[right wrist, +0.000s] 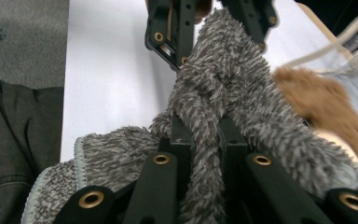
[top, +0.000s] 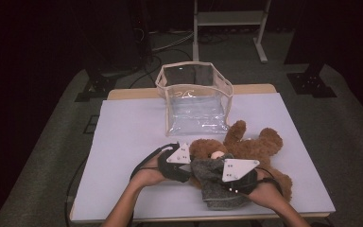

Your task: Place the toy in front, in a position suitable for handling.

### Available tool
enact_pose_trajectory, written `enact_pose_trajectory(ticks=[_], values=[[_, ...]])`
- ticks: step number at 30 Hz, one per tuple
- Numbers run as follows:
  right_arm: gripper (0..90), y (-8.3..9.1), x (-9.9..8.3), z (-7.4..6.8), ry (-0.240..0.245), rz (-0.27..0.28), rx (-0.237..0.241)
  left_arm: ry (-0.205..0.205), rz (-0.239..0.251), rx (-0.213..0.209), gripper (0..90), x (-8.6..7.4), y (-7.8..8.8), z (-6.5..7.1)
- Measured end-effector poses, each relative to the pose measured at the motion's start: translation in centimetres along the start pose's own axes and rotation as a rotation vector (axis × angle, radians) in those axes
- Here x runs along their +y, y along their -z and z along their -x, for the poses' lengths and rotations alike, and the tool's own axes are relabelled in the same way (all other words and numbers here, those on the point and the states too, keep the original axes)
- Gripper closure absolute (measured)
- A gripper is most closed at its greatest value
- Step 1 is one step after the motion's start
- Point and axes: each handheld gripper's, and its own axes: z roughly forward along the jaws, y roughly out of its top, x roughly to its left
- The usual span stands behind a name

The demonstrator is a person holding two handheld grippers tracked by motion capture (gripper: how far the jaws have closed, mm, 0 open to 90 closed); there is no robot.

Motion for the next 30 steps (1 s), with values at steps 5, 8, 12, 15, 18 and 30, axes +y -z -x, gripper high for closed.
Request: enact_pose_trajectory(ticks=[5,8,12,15,18,30], values=[[79.6,-0.3,-0.5,0.0,0.006,-0.010,0.004,0.001,0.006,0.000,48.9,-0.3,0.1,-0.1],[79.7,1.0,-1.3,0.0,-0.001,-0.007,-0.024,-0.003,0.014,0.001,48.9,-0.1,0.2,0.0],[79.6,2.6,-0.9,0.8,-0.018,0.025,-0.067,-0.004,0.012,0.000,48.6,0.1,-0.1,0.2],[79.6,2.9,-0.1,1.7,-0.023,0.050,-0.088,-0.015,0.000,-0.002,48.5,0.1,-0.2,0.3],[79.6,3.0,0.2,2.6,-0.049,0.067,-0.078,-0.011,0.001,-0.006,48.4,0.0,-0.1,0.2],[79.5,4.5,-2.7,4.3,-0.162,0.022,-0.025,-0.022,0.025,0.016,46.8,0.8,0.7,-0.1]])
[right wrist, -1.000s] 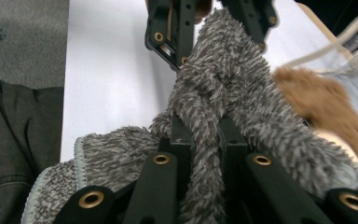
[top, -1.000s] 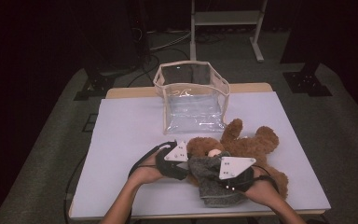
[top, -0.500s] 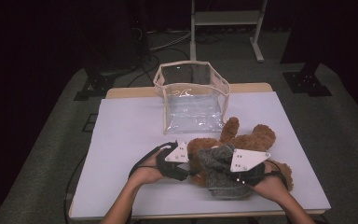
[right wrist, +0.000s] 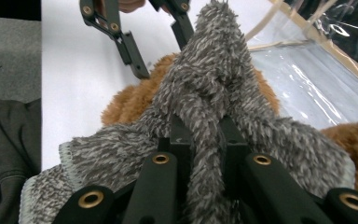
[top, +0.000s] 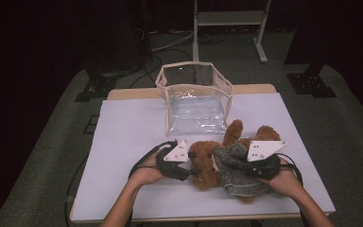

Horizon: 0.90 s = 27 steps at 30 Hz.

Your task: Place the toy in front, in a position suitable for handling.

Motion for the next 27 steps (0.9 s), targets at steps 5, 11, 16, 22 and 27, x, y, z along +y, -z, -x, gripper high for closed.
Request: enact_pose_trajectory(ticks=[5,11,16,22,27], values=[[79.5,-0.7,2.7,-0.2,0.067,0.005,0.018,0.014,-0.014,-0.037,45.7,-0.2,-0.8,0.2],[79.4,-2.5,3.7,1.1,0.084,-0.033,0.056,-0.004,-0.043,-0.042,45.8,-0.3,-0.9,0.5],[79.5,-0.9,1.2,2.7,0.003,-0.048,0.032,-0.007,-0.031,-0.042,46.2,-0.3,-0.7,0.6],[79.4,-0.5,0.3,2.6,-0.032,-0.050,0.059,0.014,-0.015,-0.030,46.8,-0.1,-0.7,0.6],[79.4,-1.5,2.8,2.2,0.027,-0.033,0.080,-0.001,-0.021,-0.039,46.6,-0.1,-0.9,0.9]])
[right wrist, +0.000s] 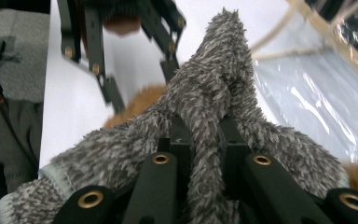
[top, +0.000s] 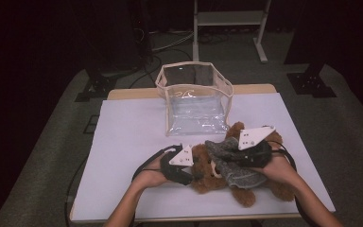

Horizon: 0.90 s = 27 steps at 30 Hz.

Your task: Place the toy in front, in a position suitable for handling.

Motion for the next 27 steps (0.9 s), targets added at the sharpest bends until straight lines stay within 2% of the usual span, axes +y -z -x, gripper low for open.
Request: enact_pose_trajectory(ticks=[4,6,9,11,12,15,17,19,21,23,26,27], values=[[79.4,-0.9,0.7,0.1,0.025,-0.024,0.003,-0.009,-0.011,-0.004,46.6,-0.1,0.2,0.1],[79.5,-0.6,0.0,0.4,0.011,-0.031,-0.004,-0.004,-0.002,-0.009,46.6,-0.2,0.3,0.1],[79.5,0.2,-1.7,0.8,-0.012,-0.074,-0.040,0.015,0.023,-0.021,44.7,-0.3,0.5,0.0],[79.5,0.7,-2.6,1.0,-0.055,-0.055,-0.029,0.021,0.036,-0.025,45.0,-0.2,0.4,0.0],[79.5,0.8,-2.6,0.9,-0.057,-0.049,-0.033,0.015,0.029,-0.025,45.0,-0.2,0.3,0.0],[79.5,0.7,-1.8,0.5,-0.023,-0.059,-0.048,0.015,0.018,-0.013,45.0,-0.1,0.4,-0.2],[79.5,0.5,-1.8,0.6,-0.014,-0.070,-0.051,0.023,0.036,0.005,44.9,-0.1,0.8,-0.3],[79.5,0.5,-2.3,0.6,-0.026,-0.071,-0.037,0.037,0.058,0.029,42.5,0.1,1.1,-0.5],[79.6,0.7,-2.7,0.4,-0.040,-0.065,-0.022,0.041,0.073,0.025,41.9,0.2,1.2,-0.5],[79.6,0.8,-2.7,-0.1,-0.033,-0.072,-0.005,0.028,0.069,0.011,42.2,0.5,0.9,-0.2],[79.6,0.7,-1.9,-0.7,0.010,-0.081,-0.010,0.017,0.043,-0.009,42.8,0.6,0.1,0.3],[79.6,0.6,-1.4,-0.8,0.026,-0.067,-0.020,0.015,0.051,-0.011,42.8,0.5,0.0,0.3]])
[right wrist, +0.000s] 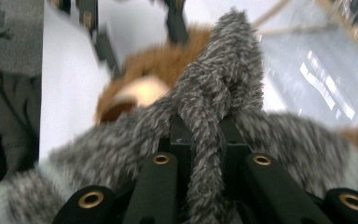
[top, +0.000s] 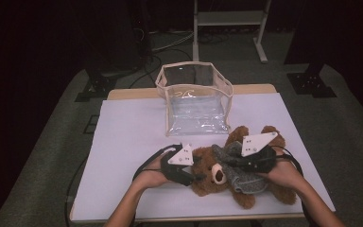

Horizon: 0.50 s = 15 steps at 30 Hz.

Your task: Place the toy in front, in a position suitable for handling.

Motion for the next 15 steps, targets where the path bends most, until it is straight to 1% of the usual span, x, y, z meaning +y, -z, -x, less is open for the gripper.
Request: enact_pose_trajectory(ticks=[1,3,5,7,8,9,11,13,14,15], values=[[79.6,-0.1,0.5,0.1,-0.003,0.032,0.010,0.000,0.001,-0.003,43.3,0.0,0.0,0.0],[79.6,-0.4,1.4,0.1,0.000,0.072,0.022,-0.014,-0.010,-0.004,43.6,0.2,0.1,0.2],[79.6,-1.2,2.5,0.1,0.016,0.073,0.023,-0.033,-0.023,-0.004,43.6,0.3,0.1,0.3],[79.6,-1.9,2.7,0.4,0.028,0.046,0.030,-0.029,-0.024,-0.003,43.7,0.2,0.2,0.3],[79.6,-2.1,2.4,0.6,0.025,0.028,0.029,-0.026,-0.019,-0.003,43.8,0.2,0.2,0.3],[79.6,-2.1,2.0,0.7,0.017,0.022,0.029,-0.025,-0.017,-0.003,43.9,0.1,0.2,0.2],[79.7,-1.5,0.9,1.0,-0.001,0.012,0.012,-0.023,-0.014,-0.002,43.5,0.1,0.3,0.1],[79.8,-0.9,-0.5,1.2,-0.029,-0.003,-0.004,-0.022,-0.002,0.010,41.4,0.4,0.6,0.0],[79.9,-0.6,-1.0,1.2,-0.042,0.001,-0.005,-0.017,0.021,0.026,40.4,0.6,0.8,0.0],[79.9,-0.3,-1.8,1.2,-0.072,0.018,0.007,-0.012,0.037,0.030,39.1,0.8,0.8,-0.1]])
